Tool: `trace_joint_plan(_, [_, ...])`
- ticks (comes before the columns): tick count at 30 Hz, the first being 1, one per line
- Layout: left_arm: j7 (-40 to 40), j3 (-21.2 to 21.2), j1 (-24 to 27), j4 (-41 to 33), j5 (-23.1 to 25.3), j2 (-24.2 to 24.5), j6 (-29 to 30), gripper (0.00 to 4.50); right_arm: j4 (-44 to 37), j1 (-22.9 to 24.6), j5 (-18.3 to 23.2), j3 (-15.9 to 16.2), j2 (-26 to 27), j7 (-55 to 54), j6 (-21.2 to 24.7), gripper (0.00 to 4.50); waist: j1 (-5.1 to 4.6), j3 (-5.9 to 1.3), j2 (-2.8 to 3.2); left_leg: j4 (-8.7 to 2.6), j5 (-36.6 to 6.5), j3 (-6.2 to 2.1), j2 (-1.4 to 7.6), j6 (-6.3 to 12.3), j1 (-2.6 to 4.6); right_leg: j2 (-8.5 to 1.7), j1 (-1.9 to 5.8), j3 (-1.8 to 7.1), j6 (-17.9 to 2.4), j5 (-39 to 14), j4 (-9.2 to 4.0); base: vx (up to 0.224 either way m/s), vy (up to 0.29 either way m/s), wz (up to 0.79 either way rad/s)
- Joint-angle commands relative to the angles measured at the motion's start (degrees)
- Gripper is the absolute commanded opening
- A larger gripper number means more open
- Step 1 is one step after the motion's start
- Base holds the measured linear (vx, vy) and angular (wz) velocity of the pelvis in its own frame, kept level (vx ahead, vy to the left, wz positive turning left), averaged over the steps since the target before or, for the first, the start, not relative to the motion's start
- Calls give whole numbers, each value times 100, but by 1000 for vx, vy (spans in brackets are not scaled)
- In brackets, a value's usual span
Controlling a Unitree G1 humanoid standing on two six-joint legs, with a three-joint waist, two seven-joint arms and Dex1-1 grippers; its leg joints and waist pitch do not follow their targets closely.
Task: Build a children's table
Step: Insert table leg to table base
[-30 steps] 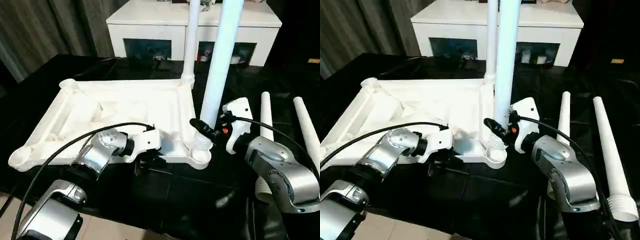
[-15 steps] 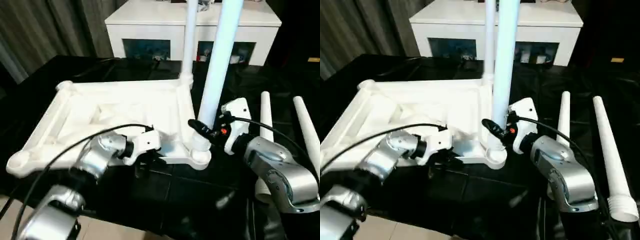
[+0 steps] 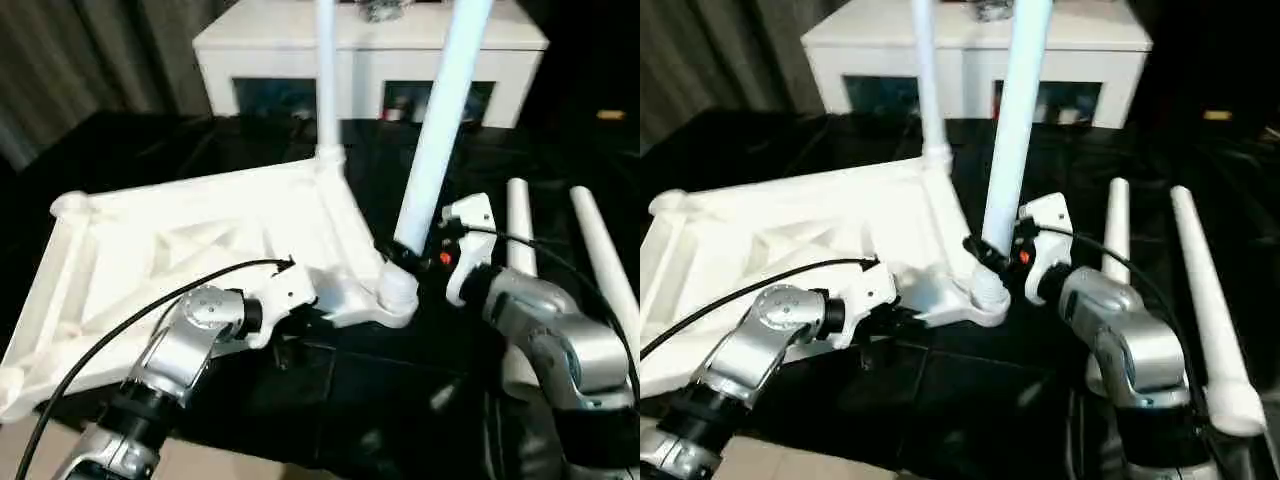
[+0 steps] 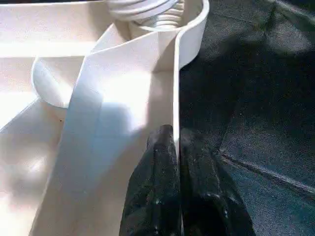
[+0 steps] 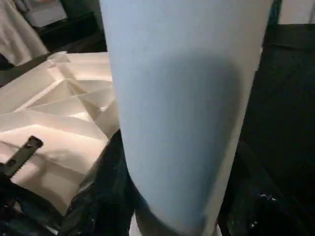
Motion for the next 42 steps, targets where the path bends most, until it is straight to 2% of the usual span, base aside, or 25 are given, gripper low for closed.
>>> trace_joint_plan(1, [27,-8,7,133,-70,11,-13,0,239,-71,1,125,-62,225,26,186,49,-330,-172,-394,-1098,-18,153,294,-41,-237,280,227,-1166,-1643,-409,0,0,0])
trace_joint_plan(3, [76,2,-55,177,-15,36,-12,0,276,-59,-34,275,-191,404,85,186,63,-319,-182,-396,-1149,-17,153,280,-43,-244,286,227,-1138,-1795,-423,0,0,0])
trace_joint_plan(9, [141,-4,-140,268,29,92,-76,0,190,-80,-22,312,-343,547,158,186,70,-308,-199,-417,-1391,-34,156,158,-29,-247,276,228,-990,-2169,-459,0,0,0])
trace_joint_plan(18, [161,-41,-195,317,32,137,-212,0,108,-82,-53,373,-665,825,189,186,90,-332,-207,-388,-1237,-27,151,202,-37,-239,294,226,-1093,-1881,-428,0,0,0])
trace_joint_plan(25, [136,-77,-206,309,21,171,-239,0,271,-39,-76,478,-582,847,152,186,117,-338,-203,-383,-1193,-25,157,206,-30,-242,301,224,-1148,-1801,-413,0,0,0])
trace_joint_plan(30, [147,-77,-192,306,-2,170,-255,0,805,85,35,179,-208,677,-172,186,108,-342,-197,-383,-1255,-25,153,181,-32,-248,289,221,-1142,-1877,-424,0,0,0])
trace_joint_plan(36, [161,-67,-203,315,-17,172,-259,0,1164,313,-35,42,-102,532,-520,186,103,-336,-186,-400,-1393,-30,158,144,-17,-238,278,213,-1123,-1925,-439,0,0,0])
trace_joint_plan(40, [181,-55,-223,344,-33,166,-274,0,1386,688,1,-211,144,515,-958,186,105,-345,-182,-417,-1540,-36,164,118,-3,-235,276,213,-1103,-1919,-448,0,0,0])
trace_joint_plan(42, [198,-53,-240,365,-32,158,-289,0,1449,842,59,-300,253,534,-1175,185,98,-340,-156,-428,-1672,-46,161,105,2,-238,273,206,-1092,-2010,-459,0,0,0])
